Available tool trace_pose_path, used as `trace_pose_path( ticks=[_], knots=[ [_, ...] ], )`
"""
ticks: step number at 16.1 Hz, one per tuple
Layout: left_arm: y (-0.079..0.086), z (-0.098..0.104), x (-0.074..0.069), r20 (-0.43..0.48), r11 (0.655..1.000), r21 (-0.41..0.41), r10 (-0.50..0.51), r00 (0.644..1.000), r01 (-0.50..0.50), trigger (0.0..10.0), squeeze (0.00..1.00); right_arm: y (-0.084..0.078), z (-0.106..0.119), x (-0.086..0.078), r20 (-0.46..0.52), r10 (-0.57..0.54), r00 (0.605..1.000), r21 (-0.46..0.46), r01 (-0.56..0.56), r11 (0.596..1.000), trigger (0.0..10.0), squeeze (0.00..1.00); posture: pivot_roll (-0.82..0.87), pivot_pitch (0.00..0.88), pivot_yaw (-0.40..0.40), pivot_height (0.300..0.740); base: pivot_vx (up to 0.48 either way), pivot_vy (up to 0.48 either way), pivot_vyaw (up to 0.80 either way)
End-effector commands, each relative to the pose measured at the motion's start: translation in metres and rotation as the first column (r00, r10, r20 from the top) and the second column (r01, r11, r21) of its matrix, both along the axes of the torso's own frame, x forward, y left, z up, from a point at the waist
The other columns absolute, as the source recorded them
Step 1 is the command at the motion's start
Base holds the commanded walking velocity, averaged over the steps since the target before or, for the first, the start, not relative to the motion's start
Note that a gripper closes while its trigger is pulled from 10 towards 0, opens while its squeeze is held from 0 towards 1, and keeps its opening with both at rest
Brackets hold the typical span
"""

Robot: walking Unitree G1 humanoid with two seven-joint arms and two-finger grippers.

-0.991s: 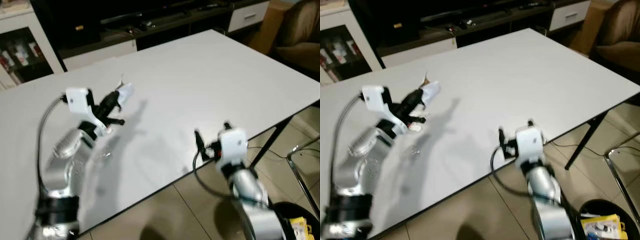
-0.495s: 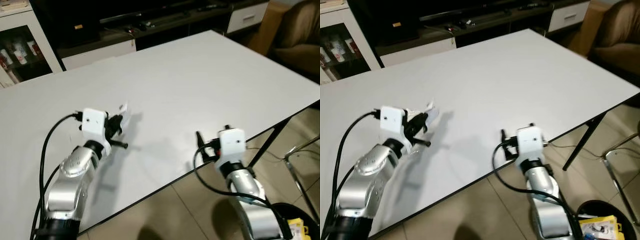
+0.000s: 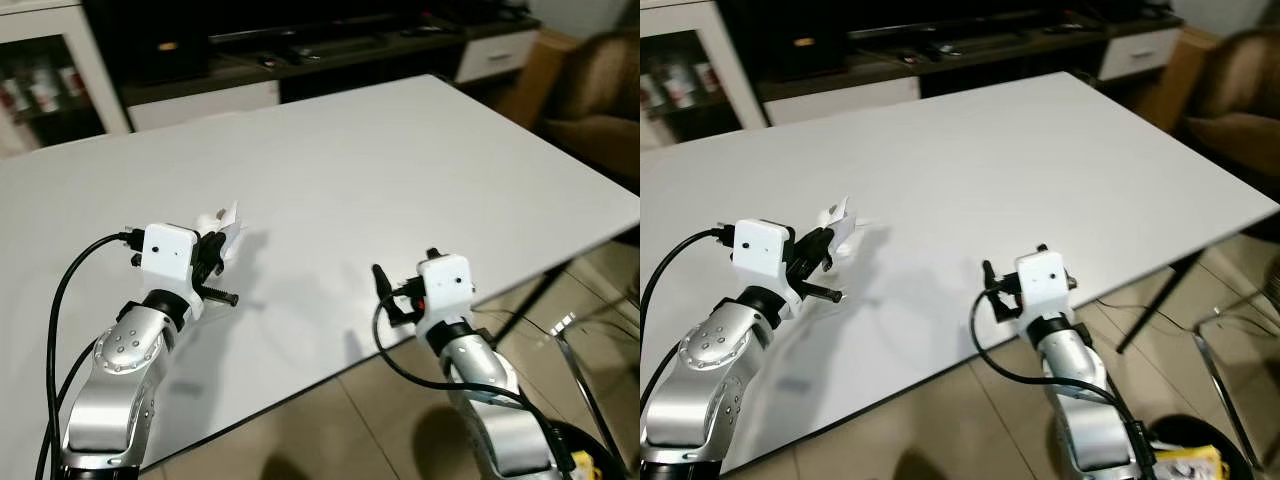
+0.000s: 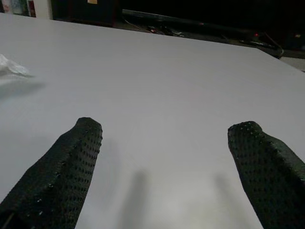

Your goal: Picking trash to rubbish bin

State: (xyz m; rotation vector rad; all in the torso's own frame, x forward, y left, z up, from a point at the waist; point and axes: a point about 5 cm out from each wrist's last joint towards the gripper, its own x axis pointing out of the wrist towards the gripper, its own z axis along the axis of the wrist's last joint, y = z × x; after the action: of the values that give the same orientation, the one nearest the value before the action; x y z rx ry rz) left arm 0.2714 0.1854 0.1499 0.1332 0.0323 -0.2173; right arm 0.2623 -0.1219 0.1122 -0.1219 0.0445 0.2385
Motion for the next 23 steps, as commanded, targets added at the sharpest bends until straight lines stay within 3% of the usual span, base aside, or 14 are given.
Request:
trace_pose_path(
  ticks=[1,10,18,20,23],
  knots=[
    [0.004,0.007,0.001,0.019,1.000,0.010,0.017,1.000,-0.017,10.0,0.00,-0.001,0.001,0.001,-0.003,-0.002,1.000,0.007,0.002,1.000,10.0,0.00,0.00,0.000,-0.018,0.740,0.000,0.326,0.00],
    [-0.005,0.009,0.013,0.002,0.998,0.022,-0.060,0.998,0.060,10.0,0.00,-0.010,-0.007,-0.011,-0.020,-0.087,0.996,0.018,0.087,0.996,10.0,0.00,-0.04,0.000,0.059,0.740,0.000,0.347,0.00],
    [-0.006,0.008,0.016,-0.006,0.998,0.013,-0.066,0.998,0.066,10.0,0.00,-0.013,-0.007,-0.012,-0.024,-0.104,0.994,0.008,0.104,0.995,10.0,0.00,-0.05,0.000,0.057,0.740,0.000,0.348,0.00],
    [-0.002,0.004,0.014,-0.023,1.000,-0.012,-0.013,1.000,0.012,10.0,0.00,-0.013,-0.007,-0.012,-0.024,-0.089,0.996,0.000,0.089,0.996,10.0,0.00,-0.05,0.000,0.041,0.740,0.000,-0.240,0.00],
    [-0.002,-0.001,0.011,-0.038,1.000,0.002,-0.010,0.999,0.010,10.0,0.00,-0.013,-0.007,-0.011,-0.026,-0.070,0.997,-0.013,0.069,0.998,10.0,0.00,-0.04,0.000,0.023,0.740,0.000,-0.480,0.00]
  ],
)
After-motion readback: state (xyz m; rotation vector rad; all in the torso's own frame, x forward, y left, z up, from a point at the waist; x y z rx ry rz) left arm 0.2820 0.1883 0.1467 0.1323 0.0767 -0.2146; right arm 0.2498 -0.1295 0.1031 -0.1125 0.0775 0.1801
